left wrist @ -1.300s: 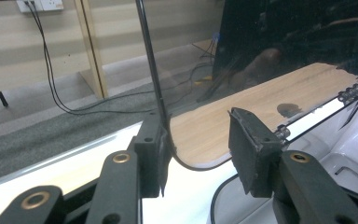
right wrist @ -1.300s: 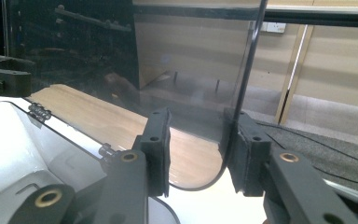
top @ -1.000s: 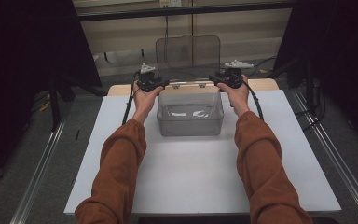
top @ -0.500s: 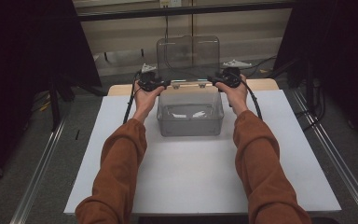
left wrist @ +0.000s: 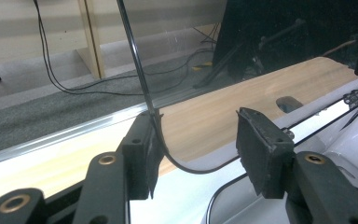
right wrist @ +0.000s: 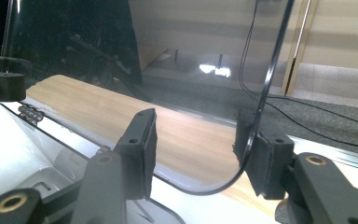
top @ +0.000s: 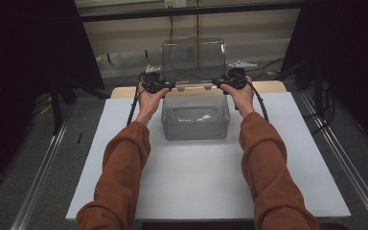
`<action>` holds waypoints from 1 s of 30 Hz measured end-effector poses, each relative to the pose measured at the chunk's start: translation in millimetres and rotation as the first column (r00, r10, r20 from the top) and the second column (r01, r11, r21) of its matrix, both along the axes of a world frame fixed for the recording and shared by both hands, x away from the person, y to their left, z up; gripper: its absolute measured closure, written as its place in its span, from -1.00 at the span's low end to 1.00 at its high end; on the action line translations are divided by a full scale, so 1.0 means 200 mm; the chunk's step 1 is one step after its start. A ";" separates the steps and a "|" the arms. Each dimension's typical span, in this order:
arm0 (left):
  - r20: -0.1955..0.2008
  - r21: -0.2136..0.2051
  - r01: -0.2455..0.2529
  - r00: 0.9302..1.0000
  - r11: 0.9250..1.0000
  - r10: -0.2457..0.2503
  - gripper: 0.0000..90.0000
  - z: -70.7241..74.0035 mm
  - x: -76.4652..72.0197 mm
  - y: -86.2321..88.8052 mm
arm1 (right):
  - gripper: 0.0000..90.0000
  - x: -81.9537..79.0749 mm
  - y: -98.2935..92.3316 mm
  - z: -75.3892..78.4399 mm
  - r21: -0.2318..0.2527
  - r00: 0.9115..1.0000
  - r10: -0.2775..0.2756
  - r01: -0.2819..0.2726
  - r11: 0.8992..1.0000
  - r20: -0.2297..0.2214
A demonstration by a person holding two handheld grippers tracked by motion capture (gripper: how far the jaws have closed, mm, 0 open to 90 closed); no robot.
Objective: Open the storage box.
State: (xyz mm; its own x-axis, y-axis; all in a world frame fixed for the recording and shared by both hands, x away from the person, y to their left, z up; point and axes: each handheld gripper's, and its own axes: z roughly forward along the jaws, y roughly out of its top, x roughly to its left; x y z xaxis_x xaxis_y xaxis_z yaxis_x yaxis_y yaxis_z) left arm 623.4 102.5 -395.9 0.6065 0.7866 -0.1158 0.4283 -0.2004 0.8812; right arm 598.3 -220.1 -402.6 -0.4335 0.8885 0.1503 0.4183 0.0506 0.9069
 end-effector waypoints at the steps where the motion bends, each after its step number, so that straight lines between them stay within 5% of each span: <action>1: -0.003 -0.002 -0.001 1.000 1.000 0.001 0.11 0.00 0.00 0.00 | 0.04 0.00 0.00 0.00 0.006 1.000 -0.002 0.002 1.000 -0.002; 30: -0.042 -0.074 -0.039 0.998 0.996 0.036 -0.02 -0.05 0.02 0.02 | -0.24 0.03 0.02 -0.08 0.109 0.999 -0.017 0.022 0.994 -0.049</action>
